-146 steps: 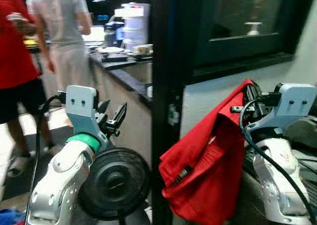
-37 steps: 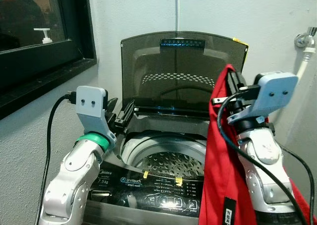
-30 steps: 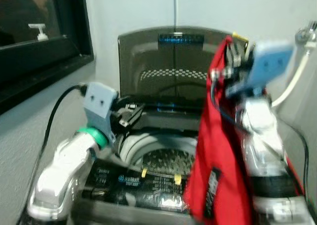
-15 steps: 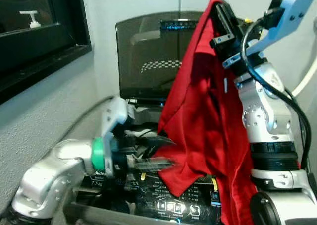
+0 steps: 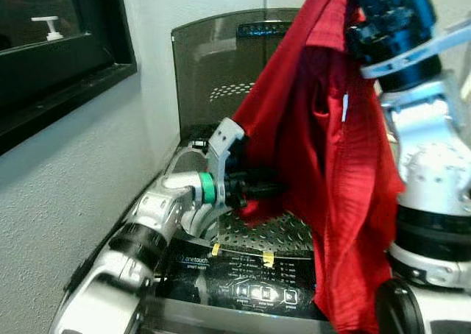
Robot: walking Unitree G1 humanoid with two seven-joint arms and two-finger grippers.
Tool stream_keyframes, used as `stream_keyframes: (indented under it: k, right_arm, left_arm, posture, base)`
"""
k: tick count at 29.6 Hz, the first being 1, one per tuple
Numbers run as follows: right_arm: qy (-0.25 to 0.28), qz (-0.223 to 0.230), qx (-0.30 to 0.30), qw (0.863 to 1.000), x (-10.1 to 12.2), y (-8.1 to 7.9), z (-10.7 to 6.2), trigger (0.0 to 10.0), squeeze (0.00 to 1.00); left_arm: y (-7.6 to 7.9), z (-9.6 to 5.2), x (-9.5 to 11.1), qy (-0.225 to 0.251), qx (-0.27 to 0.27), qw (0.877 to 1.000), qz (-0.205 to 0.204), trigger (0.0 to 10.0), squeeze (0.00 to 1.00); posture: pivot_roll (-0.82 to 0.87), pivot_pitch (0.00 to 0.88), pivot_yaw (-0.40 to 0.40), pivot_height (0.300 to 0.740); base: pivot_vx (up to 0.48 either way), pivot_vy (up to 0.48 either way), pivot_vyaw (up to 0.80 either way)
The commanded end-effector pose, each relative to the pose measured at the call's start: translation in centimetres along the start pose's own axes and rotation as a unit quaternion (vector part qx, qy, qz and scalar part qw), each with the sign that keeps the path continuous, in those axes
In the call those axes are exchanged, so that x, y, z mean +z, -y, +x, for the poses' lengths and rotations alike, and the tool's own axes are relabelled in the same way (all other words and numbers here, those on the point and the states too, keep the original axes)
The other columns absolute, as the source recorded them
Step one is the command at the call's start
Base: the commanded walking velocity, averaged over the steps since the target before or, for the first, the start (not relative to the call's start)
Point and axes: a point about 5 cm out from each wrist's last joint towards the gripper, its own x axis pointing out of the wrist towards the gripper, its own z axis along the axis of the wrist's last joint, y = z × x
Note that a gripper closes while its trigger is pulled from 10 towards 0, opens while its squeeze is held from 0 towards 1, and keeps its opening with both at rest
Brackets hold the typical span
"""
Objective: Clothes washing
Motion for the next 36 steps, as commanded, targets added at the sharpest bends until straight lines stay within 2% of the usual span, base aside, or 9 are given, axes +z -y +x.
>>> stream_keyframes:
  k: [1,6,12,18,20,27,28,31,36]
  right_arm:
    - [-0.003,-0.011,0.014,1.000,0.4,-0.6,0.0,10.0,0.00]
    - [-0.103,-0.086,-0.024,0.991,-2.7,0.3,-3.2,10.0,0.00]
    - [-0.231,-0.172,-0.078,0.954,-7.9,2.1,-6.8,10.0,0.00]
    - [-0.317,-0.202,-0.028,0.926,-14.7,-0.5,-7.3,10.0,0.00]
    - [-0.368,-0.251,0.004,0.895,-16.8,-1.3,-7.7,10.0,0.00]
    - [-0.415,-0.273,0.010,0.868,-19.0,-1.6,-8.8,10.0,0.00]
    - [-0.418,-0.264,0.004,0.869,-19.1,-1.5,-9.0,10.0,1.00]
    - [-0.421,-0.252,0.003,0.871,-19.0,-1.3,-9.1,10.0,1.00]
    - [-0.452,-0.287,0.084,0.840,-16.8,0.1,-9.4,10.0,1.00]
  left_arm:
    - [-1.1,-0.4,0.9,0.014,0.040,0.999,0.029,10.0,0.00]
    - [-3.1,-1.4,4.1,0.059,0.133,0.979,0.143,10.0,0.00]
    - [-5.6,-3.5,6.5,0.104,0.228,0.953,0.168,10.0,0.00]
    - [-3.0,-3.4,3.6,0.089,0.042,0.988,0.122,10.0,0.00]
    - [-1.4,-4.2,2.1,0.071,-0.024,0.990,0.118,10.0,0.00]
    - [2.5,-7.5,0.0,0.041,-0.111,0.987,0.110,10.0,0.00]
    - [3.2,-8.2,-0.1,0.048,-0.113,0.987,0.102,10.0,0.00]
    - [3.9,-9.1,0.1,0.057,-0.102,0.989,0.090,10.0,0.00]
    - [4.8,-10.2,1.0,0.067,-0.099,0.990,0.075,10.0,0.00]
  posture:
    - [0.00,0.135,0.125,0.740]
    - [0.00,0.131,0.119,0.740]
    - [0.01,0.126,0.109,0.740]
    - [0.04,0.129,0.088,0.740]
    - [0.04,0.130,0.081,0.740]
    - [0.07,0.134,0.058,0.740]
    - [0.08,0.135,0.050,0.740]
    - [0.09,0.137,0.045,0.740]
    - [0.09,0.137,0.040,0.740]
  base:
    - [0.000,0.000,0.00]
    - [0.000,0.000,0.00]
    - [0.000,0.000,0.00]
    - [0.000,0.000,0.00]
    - [0.000,0.000,0.00]
    - [0.000,0.000,0.00]
    - [0.000,0.000,0.00]
    - [0.000,0.000,0.00]
    - [0.000,0.000,0.00]
